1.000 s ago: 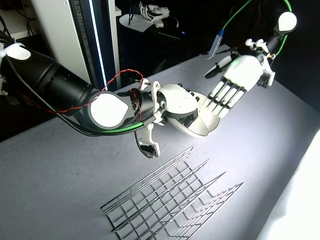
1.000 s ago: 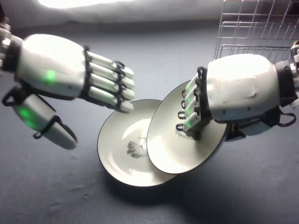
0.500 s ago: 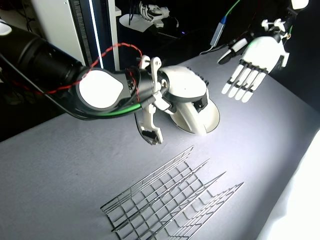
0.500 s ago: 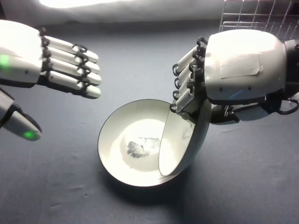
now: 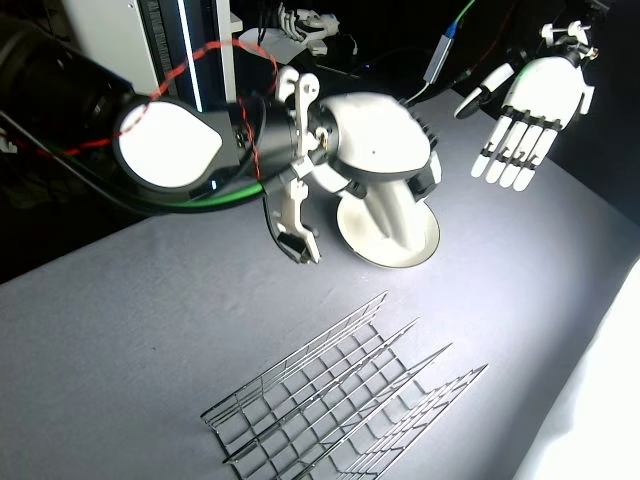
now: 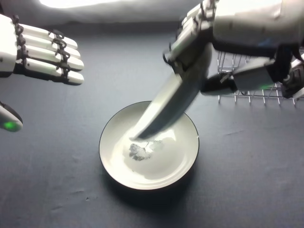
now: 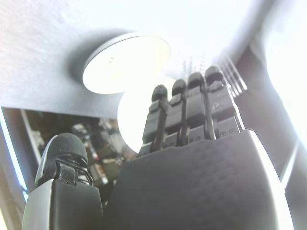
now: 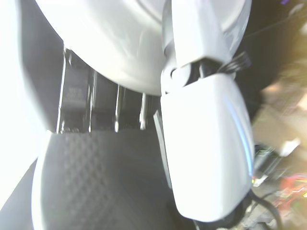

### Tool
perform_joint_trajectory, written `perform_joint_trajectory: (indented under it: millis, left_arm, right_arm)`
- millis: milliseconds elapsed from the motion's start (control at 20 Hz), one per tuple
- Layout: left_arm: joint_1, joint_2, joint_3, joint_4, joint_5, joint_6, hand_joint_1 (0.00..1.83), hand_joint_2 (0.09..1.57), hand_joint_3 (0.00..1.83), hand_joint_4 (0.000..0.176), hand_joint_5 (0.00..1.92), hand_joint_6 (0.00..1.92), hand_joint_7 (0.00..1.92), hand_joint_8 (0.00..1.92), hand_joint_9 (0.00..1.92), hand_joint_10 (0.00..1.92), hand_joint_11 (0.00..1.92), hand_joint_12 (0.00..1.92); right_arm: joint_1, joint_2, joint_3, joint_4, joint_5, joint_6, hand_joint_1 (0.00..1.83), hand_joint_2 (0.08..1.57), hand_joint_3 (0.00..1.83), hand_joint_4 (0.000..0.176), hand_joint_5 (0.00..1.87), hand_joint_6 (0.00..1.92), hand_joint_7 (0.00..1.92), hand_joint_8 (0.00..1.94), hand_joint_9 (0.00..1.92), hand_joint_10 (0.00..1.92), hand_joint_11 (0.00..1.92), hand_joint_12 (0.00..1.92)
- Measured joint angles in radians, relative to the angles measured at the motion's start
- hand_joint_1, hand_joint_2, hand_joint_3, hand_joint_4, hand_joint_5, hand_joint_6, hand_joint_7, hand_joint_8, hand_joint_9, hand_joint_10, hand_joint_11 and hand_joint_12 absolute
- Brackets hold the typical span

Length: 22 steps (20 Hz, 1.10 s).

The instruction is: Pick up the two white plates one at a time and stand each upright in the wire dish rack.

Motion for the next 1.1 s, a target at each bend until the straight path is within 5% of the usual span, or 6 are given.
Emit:
perform_joint_trajectory:
  millis: [450, 1100]
  left_arm:
    - [0.005, 0.029, -0.013, -0.001, -0.008, -0.003, 0.00, 1.15, 0.00, 0.000, 0.01, 0.01, 0.00, 0.00, 0.00, 0.00, 0.00, 0.00]
    - [0.029, -0.003, 0.004, -0.062, -0.010, -0.006, 0.00, 1.14, 0.00, 0.000, 0.00, 0.00, 0.00, 0.00, 0.00, 0.00, 0.00, 0.00]
  right_arm:
    - [0.105, 0.029, -0.028, 0.392, -0.217, 0.000, 1.36, 1.14, 0.00, 0.000, 0.89, 1.18, 0.95, 0.89, 0.83, 1.29, 0.67, 1.22]
    - [0.129, 0.115, -0.030, 0.674, -0.295, -0.004, 1.36, 1.15, 0.00, 0.000, 0.87, 1.19, 0.92, 0.94, 0.82, 1.32, 0.65, 1.27]
